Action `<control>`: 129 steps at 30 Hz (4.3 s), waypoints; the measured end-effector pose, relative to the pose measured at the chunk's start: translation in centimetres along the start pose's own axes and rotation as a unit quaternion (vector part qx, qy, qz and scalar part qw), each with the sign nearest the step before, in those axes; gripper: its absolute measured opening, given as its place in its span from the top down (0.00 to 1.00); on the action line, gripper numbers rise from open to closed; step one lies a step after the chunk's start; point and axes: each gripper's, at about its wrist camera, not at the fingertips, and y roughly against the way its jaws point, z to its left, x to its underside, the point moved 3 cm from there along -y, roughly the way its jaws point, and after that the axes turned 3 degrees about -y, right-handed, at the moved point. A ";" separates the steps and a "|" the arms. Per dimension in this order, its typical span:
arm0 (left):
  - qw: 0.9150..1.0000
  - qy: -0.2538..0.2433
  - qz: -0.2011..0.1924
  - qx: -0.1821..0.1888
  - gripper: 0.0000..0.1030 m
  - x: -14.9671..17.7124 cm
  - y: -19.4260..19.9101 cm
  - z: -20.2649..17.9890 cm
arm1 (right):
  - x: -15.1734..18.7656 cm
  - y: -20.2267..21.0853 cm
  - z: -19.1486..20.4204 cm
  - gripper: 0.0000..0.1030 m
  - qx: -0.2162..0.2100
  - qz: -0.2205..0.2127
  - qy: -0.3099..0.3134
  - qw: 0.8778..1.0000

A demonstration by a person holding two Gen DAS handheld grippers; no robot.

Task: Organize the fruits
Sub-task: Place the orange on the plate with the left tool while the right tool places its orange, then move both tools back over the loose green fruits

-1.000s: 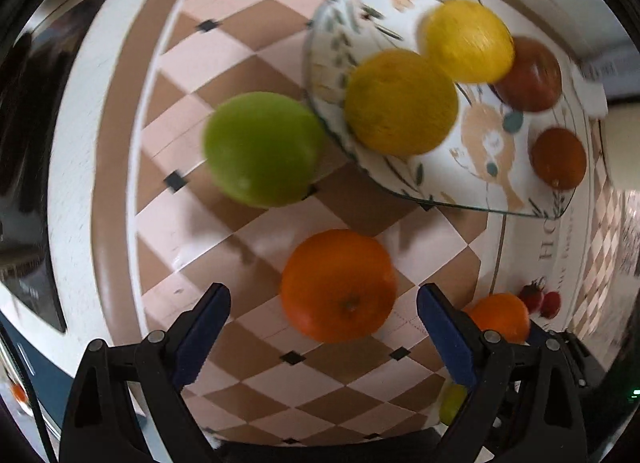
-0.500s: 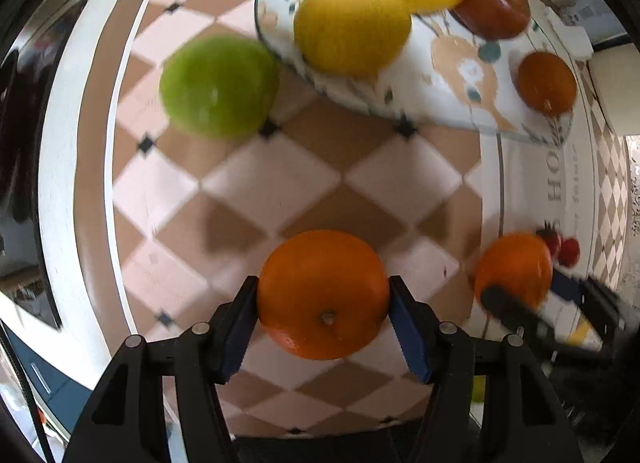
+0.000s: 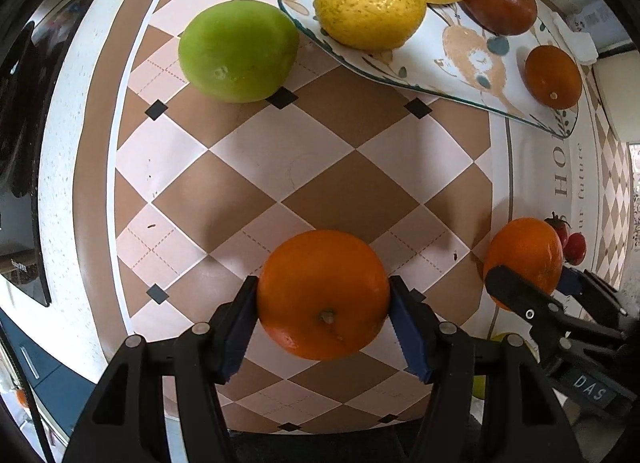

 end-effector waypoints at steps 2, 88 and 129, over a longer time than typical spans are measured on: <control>1.000 0.003 0.001 0.003 0.41 -0.2 0.0 0.7 | 0.1 0.0 0.0 0.34 0.001 -0.001 0.003 1.000; 0.982 -0.030 -0.177 -0.052 0.14 -3.9 16.1 1.2 | -2.9 15.6 1.8 0.17 0.096 -0.170 0.004 0.981; 0.971 -0.041 -0.229 -0.062 0.11 2.9 22.9 -0.9 | 5.1 22.9 4.5 0.17 0.038 -0.192 0.005 0.981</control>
